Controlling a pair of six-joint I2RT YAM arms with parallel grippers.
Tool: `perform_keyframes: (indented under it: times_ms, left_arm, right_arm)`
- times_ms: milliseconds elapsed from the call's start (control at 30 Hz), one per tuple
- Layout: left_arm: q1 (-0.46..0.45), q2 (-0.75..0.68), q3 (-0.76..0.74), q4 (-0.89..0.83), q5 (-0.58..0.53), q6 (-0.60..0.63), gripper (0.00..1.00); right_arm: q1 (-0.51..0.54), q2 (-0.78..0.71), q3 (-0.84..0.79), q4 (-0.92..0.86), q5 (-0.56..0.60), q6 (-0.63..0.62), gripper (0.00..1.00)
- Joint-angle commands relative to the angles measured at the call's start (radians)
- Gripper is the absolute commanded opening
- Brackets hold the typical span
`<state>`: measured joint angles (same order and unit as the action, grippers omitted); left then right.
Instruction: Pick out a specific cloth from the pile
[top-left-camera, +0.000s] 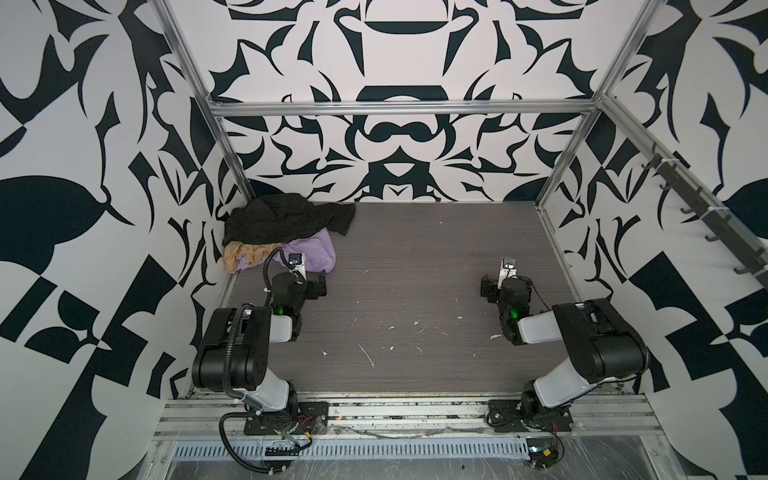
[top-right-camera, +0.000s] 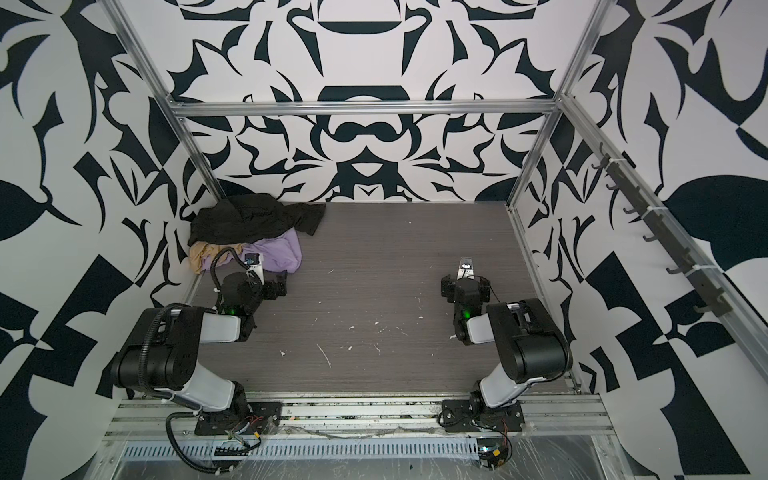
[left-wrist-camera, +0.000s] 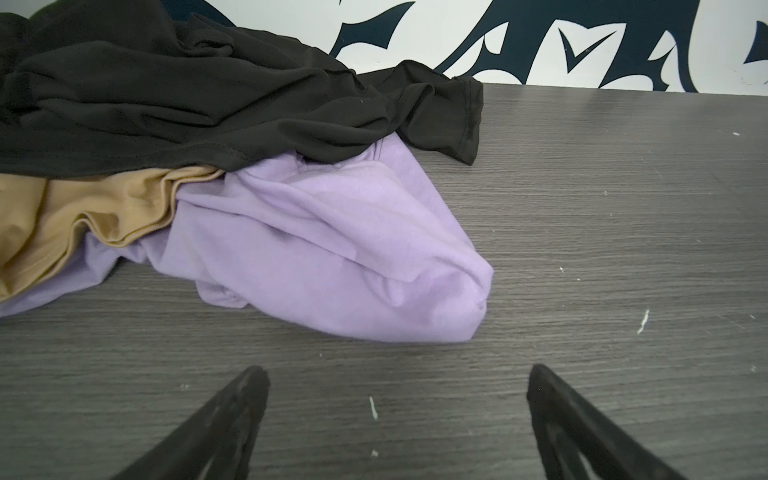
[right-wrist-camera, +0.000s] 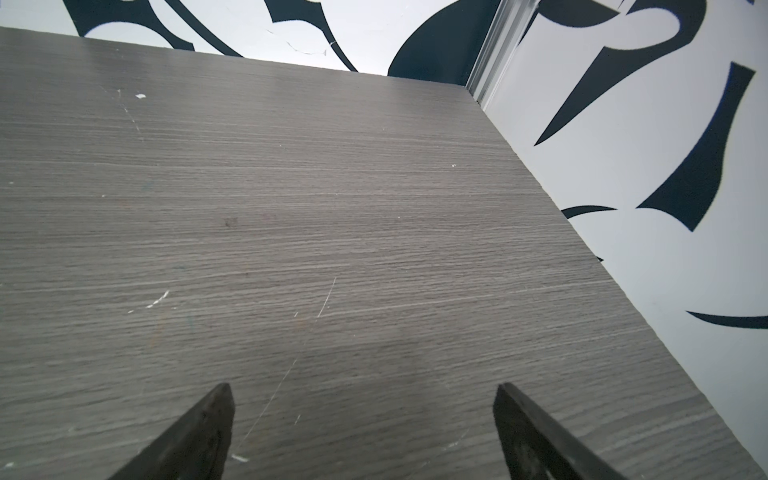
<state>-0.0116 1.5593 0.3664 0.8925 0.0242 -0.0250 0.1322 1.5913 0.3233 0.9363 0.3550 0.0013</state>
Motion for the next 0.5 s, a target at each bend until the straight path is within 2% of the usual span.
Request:
perform_keyframes:
  times_ms: [0,467]
  left_arm:
    - [0.000,0.002,0.014,0.003,0.012,0.008,1.00]
    - [0.000,0.002,0.013,0.008,0.012,0.007,1.00]
  right_arm:
    - [-0.001,-0.027,0.017,0.025,-0.001,0.010,0.99]
    - [-0.002,-0.026,0.019,0.021,-0.001,0.009,1.00]
